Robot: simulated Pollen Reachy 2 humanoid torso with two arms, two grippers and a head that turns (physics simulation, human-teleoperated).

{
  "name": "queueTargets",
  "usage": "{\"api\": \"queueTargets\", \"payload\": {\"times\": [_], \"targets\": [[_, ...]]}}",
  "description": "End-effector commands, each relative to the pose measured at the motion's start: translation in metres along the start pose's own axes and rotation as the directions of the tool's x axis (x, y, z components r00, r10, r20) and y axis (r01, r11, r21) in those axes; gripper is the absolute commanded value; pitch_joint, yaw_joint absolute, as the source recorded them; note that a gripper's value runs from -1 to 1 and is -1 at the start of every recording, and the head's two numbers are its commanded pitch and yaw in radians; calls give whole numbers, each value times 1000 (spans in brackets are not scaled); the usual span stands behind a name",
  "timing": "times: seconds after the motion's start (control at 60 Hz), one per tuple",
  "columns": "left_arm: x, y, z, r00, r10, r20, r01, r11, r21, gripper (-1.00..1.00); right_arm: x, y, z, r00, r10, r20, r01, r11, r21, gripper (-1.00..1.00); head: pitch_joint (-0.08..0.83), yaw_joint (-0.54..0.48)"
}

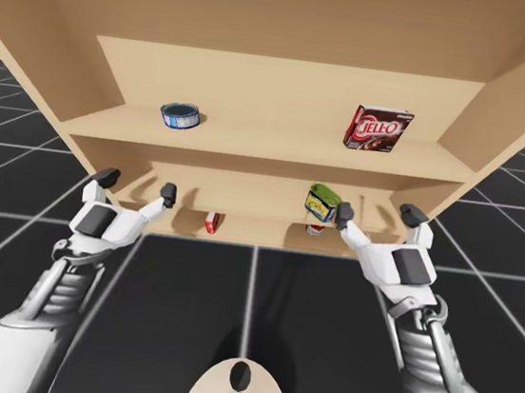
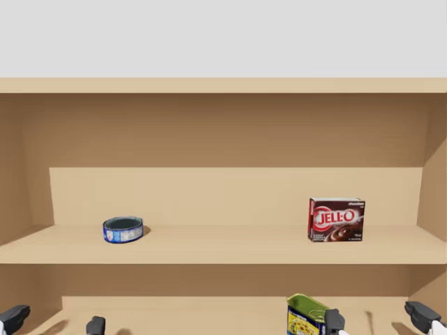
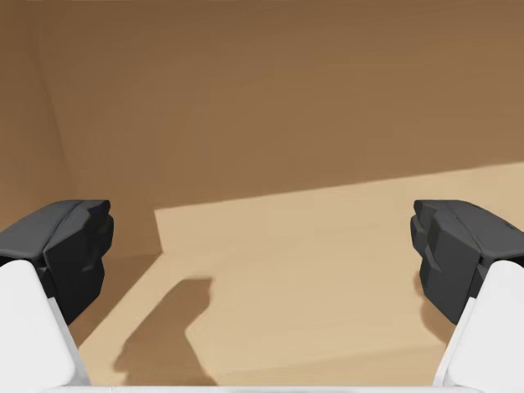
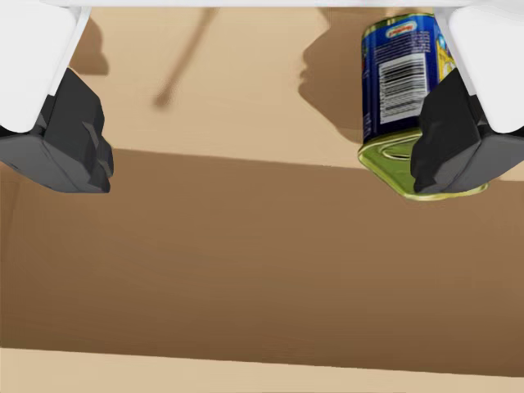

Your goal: Retrieve the gelatin box from the shelves.

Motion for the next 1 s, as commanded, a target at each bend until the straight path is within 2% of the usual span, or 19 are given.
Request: {"api": "queueTargets", "payload": {"times": [0.017, 0.05, 0.083, 0.2, 0.367, 0.583, 0.767, 1.0], "targets": [[-3, -1, 1, 1000, -11, 1, 11, 1000, 4, -1000, -1, 1, 3, 1000, -8, -6, 8, 1000, -4, -1000, 3, 2], [-2, -1, 1, 1000, -11, 4, 11, 1000, 3, -1000, 0, 0, 3, 1000, -10, -11, 10, 1000, 18, -1000, 11, 1], [-2, -2, 2, 1000, -15, 6, 15, 1000, 5, -1000, 2, 0, 3, 999, -29, -25, 30, 999, 29, -1000, 20, 1], [-2, -2, 3, 1000, -16, 10, 16, 1000, 5, -1000, 4, 0, 4, 999, -40, -26, 40, 999, 23, -1000, 96, 5], [2, -2, 6, 999, -21, 35, 21, 1000, 5, -1000, 4, -1, 5, 999, -34, -14, 34, 999, 7, -1000, 219, 13], [6, -7, 11, 997, -48, 66, 47, 999, 5, -1000, 3, 0, 5, 1000, -22, -17, 22, 1000, -2, -1000, 381, 39], [9, -9, 13, 996, -47, 76, 47, 999, 1, -1000, 4, -1, 7, 1000, -16, -16, 16, 1000, -3, -1000, 510, 128], [11, -10, 15, 996, -42, 82, 42, 999, -4, -1000, 4, 1, 8, 1000, -11, -22, 11, 1000, 4, -1000, 579, 216]]}}
